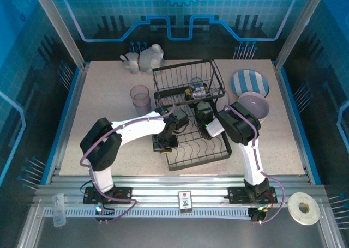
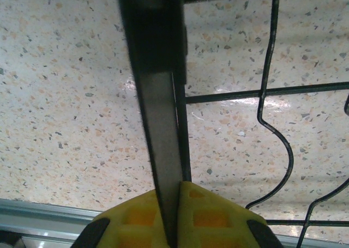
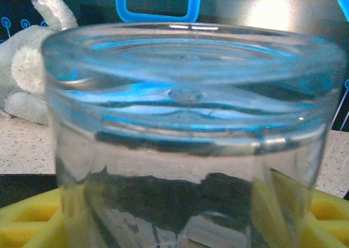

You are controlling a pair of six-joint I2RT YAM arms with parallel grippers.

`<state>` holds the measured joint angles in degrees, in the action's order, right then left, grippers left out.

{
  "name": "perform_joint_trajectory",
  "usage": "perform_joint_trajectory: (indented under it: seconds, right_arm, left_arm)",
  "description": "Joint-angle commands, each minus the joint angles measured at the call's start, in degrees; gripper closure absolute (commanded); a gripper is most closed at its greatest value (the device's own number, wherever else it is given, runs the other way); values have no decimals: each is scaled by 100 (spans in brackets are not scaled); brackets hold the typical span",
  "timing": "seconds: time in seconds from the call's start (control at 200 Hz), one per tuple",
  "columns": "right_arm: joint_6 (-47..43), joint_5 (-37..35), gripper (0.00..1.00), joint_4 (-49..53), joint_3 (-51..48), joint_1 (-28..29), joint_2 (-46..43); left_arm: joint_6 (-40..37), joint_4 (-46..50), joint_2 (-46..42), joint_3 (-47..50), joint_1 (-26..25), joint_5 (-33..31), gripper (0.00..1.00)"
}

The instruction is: Unload the mixed dishes from the dish rack

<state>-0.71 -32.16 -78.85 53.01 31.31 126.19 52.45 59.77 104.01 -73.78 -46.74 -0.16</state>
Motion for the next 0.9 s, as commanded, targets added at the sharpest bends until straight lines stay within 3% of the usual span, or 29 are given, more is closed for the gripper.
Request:
perform_joint_trajectory:
  seconds: [0.0, 0.29, 0.896]
  right_arm:
    - [819, 436, 61, -280, -165, 387, -442]
    - [1829, 150, 62, -267, -722, 492, -770]
    - [3388, 476, 65, -271, -830, 751, -869]
  left_arm:
    - [-848, -187, 233, -137, -77, 355, 100]
    - [-820, -353, 469, -286, -39, 485, 100]
    - [-752, -587, 524, -295, -30, 532, 100]
